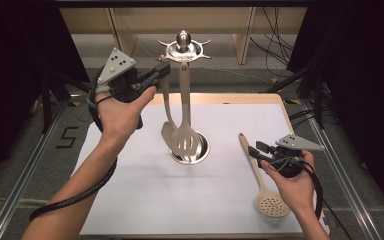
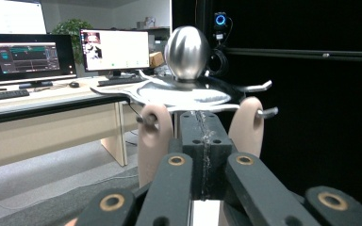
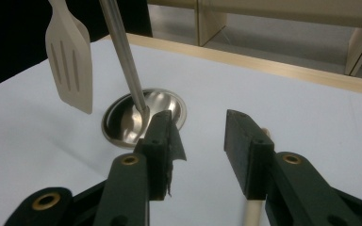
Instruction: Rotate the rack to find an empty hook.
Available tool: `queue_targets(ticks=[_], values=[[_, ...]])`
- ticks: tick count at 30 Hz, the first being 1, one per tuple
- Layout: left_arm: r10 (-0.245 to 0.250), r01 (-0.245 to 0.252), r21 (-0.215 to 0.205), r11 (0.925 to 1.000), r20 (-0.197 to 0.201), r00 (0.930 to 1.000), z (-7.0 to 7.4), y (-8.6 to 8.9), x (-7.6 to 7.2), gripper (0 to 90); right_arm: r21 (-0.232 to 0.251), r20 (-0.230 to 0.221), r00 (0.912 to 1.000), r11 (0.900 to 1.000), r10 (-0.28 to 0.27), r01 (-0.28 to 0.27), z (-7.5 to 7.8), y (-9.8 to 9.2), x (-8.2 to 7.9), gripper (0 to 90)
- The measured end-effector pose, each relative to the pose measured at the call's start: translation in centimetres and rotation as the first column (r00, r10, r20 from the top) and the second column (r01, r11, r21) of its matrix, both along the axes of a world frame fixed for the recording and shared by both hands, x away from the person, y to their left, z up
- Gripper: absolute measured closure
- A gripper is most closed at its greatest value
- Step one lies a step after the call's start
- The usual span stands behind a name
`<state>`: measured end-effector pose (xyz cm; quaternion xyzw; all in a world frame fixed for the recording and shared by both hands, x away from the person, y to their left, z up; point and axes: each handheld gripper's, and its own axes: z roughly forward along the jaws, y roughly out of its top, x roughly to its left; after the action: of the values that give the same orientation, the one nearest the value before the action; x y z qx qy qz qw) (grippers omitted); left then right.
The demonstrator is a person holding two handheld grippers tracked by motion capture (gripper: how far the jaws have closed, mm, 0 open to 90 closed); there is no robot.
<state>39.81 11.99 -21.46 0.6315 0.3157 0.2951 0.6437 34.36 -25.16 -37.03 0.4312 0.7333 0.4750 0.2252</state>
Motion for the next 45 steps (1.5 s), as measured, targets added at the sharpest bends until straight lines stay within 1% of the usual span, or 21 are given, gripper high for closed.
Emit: queue_targets(ticks=[1, 2, 3, 4, 8, 9, 11, 13, 15, 18, 21, 23, 24, 25, 27, 28, 29, 34, 36, 43, 45], values=[[0.001, -0.001, -0.004, 1.0, 0.001, 1.0, 0.1, 0.0, 0.0, 89.0, 0.04, -0.028, 0.9996, 0.999, -0.008, 0.009, -0.1, 0.3, -0.1, 63.1], [0.003, -0.003, -0.003, 1.0, 0.002, 1.0, 0.2, 0.1, 0.1, 89.1, 0.029, -0.039, 0.9992, 1.0, -0.003, 0.004, 0.0, 0.3, -0.2, 63.0], [0.006, -0.006, -0.007, 1.0, 0.004, 1.0, 0.3, 0.1, 0.1, 89.1, -0.004, 0.004, 0.9999, 1.0, 0.01, -0.01, -0.1, 0.1, 0.2, 63.0], [0.009, -0.008, -0.006, 0.9999, 0.005, 1.0, 0.4, 0.2, 0.2, 89.1, -0.007, 0.008, 0.9999, 1.0, 0.01, -0.01, -0.2, 0.1, 0.2, 63.0], [0.022, -0.022, -0.008, 0.9997, 0.008, 0.9997, 0.3, 0.4, 0.3, 89.1, -0.003, 0.002, 0.9999, 1.0, 0.013, -0.013, -0.3, 0.3, 0.2, 63.0], [0.024, -0.024, -0.009, 0.9997, 0.007, 0.9997, 0.3, 0.5, 0.2, 89.1, 0.015, -0.015, 0.9997, 1.0, 0.019, -0.019, -0.3, 0.4, 0.1, 63.0], [0.031, -0.031, -0.011, 0.9994, 0.007, 0.9995, 0.2, 0.8, 0.2, 89.1, 0.0, -0.004, 0.9999, 1.0, 0.013, -0.013, -0.3, 0.3, 0.1, 63.0], [0.032, -0.032, -0.024, 0.9992, -0.001, 0.9995, 0.0, 1.0, 0.2, 89.1, 0.019, -0.044, 0.999, 1.0, 0.002, -0.001, -0.3, 0.5, -0.2, 63.0], [0.035, -0.035, -0.028, 0.999, -0.003, 0.9994, 0.0, 1.2, 0.4, 89.1, 0.032, -0.037, 0.9993, 0.999, -0.002, 0.003, -0.5, 0.7, -0.1, 63.0], [0.035, -0.035, -0.024, 0.9991, 0.001, 0.9994, 0.0, 1.2, 0.4, 89.2, 0.019, -0.03, 0.9995, 1.0, 0.006, -0.006, -0.4, 0.6, 0.1, 63.0], [0.039, -0.039, -0.024, 0.9989, 0.003, 0.9992, 0.0, 1.2, 0.4, 89.2, 0.036, -0.048, 0.9989, 0.999, -0.001, 0.002, -0.5, 0.7, -0.1, 63.0], [0.049, -0.049, -0.02, 0.9986, 0.008, 0.9987, 0.0, 1.2, 0.4, 89.2, 0.006, -0.035, 0.9994, 1.0, 0.008, -0.007, -0.6, 0.5, 0.0, 63.0], [0.054, -0.054, -0.019, 0.9983, 0.009, 0.9985, -0.1, 1.2, 0.5, 89.2, -0.019, -0.01, 0.9999, 1.0, 0.012, -0.012, -0.6, 0.3, 0.2, 63.0], [0.058, -0.058, -0.018, 0.9982, 0.008, 0.9983, -0.1, 1.3, 0.6, 89.2, 0.002, -0.02, 0.9997, 1.0, 0.014, -0.014, -0.7, 0.4, 0.2, 63.0], [0.064, -0.064, -0.017, 0.9978, 0.005, 0.998, -0.1, 1.4, 0.8, 89.2, 0.0, -0.023, 0.9997, 1.0, 0.011, -0.011, -0.6, 0.3, 0.1, 63.0], [0.066, -0.065, -0.017, 0.9977, 0.003, 0.9978, -0.1, 1.5, 0.9, 89.2, -0.014, -0.002, 0.9999, 1.0, 0.011, -0.011, -0.6, 0.2, 0.2, 63.0], [0.071, -0.071, -0.017, 0.9973, 0.001, 0.9975, -0.1, 1.6, 1.0, 89.2, -0.008, -0.014, 0.9999, 1.0, 0.008, -0.008, -0.6, 0.3, 0.1, 63.0], [0.099, -0.099, -0.009, 0.9951, -0.004, 0.9951, 0.0, 1.8, 1.8, 89.3, -0.007, 0.012, 0.9999, 1.0, 0.01, -0.01, -0.6, 0.2, 0.3, 63.0], [0.105, -0.105, -0.007, 0.9944, -0.006, 0.9944, 0.0, 1.9, 2.0, 89.2, -0.003, -0.007, 1.0, 1.0, 0.006, -0.006, -0.5, 0.3, 0.2, 63.0], [0.118, -0.118, -0.001, 0.993, -0.008, 0.993, 0.1, 1.7, 2.8, 89.2, -0.003, -0.017, 0.9998, 1.0, 0.007, -0.007, -0.5, 0.3, 0.2, 63.0], [0.124, -0.124, 0.004, 0.9922, -0.009, 0.9922, 0.1, 1.7, 3.0, 89.3, 0.034, -0.049, 0.9988, 0.999, -0.002, 0.004, -0.5, 0.6, 0.0, 63.0]])
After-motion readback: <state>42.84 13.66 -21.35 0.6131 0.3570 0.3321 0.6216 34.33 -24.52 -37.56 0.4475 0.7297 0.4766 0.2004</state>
